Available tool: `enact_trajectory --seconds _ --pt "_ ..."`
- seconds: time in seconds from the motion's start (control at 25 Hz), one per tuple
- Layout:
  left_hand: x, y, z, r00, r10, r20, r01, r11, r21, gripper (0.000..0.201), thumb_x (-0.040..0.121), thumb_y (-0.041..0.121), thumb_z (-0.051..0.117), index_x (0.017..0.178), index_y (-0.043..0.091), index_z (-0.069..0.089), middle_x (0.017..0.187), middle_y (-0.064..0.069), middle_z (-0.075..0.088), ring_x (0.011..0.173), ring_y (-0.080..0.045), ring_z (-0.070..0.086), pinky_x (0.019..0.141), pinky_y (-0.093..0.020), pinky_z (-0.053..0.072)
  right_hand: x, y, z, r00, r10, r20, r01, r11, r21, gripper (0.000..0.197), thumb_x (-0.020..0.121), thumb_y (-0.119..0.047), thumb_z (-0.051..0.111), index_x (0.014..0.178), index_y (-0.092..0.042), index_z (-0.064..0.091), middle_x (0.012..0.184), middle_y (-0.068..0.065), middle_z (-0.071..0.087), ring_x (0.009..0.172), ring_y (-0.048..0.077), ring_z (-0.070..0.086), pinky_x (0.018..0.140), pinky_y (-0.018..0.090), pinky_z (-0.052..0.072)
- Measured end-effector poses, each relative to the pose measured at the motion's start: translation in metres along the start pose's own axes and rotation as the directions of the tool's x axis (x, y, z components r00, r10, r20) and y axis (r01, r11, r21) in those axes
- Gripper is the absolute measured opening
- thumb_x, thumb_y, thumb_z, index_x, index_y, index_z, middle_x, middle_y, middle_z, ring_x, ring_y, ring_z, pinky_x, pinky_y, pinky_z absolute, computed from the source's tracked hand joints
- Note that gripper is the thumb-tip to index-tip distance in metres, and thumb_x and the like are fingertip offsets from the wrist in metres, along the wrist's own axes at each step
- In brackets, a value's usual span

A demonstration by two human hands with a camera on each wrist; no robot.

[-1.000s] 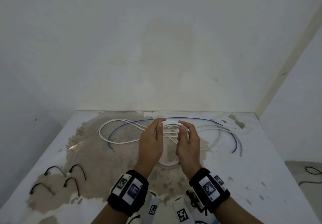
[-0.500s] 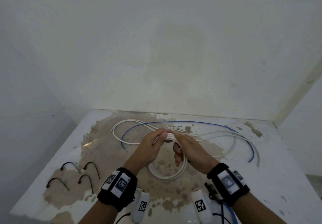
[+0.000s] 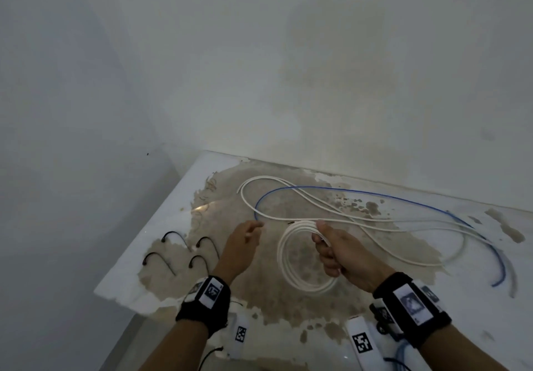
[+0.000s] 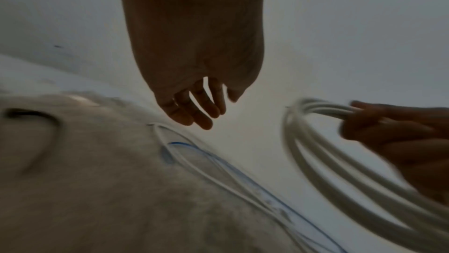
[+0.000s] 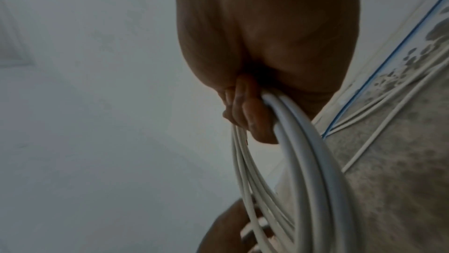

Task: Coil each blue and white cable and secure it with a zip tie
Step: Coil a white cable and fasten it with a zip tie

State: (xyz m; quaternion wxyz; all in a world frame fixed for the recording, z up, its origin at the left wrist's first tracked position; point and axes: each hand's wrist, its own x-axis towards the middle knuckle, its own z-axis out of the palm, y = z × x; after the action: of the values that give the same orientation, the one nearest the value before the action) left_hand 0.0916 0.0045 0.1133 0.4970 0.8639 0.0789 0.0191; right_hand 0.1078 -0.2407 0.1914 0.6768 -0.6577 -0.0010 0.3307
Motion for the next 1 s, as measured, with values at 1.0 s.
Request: enact_trajectory --seconds 1.0 --pt "-0.016 -0.062 -0.043 0.892 -0.396 0.216 0.315 0.89 0.33 0.008 0.095 0.021 0.057 0.094 0.014 0.054 0.082 -0.003 0.063 0.066 -0.016 0.056 0.057 -0.025 0.044 0.003 0.039 0.021 0.971 0.01 -0.238 -0.017 1.0 -0.025 0.043 0.106 -0.044 0.037 0.081 -0.01 0.048 0.06 0.0 0.018 0.048 0.015 0.016 0.048 0.029 0.021"
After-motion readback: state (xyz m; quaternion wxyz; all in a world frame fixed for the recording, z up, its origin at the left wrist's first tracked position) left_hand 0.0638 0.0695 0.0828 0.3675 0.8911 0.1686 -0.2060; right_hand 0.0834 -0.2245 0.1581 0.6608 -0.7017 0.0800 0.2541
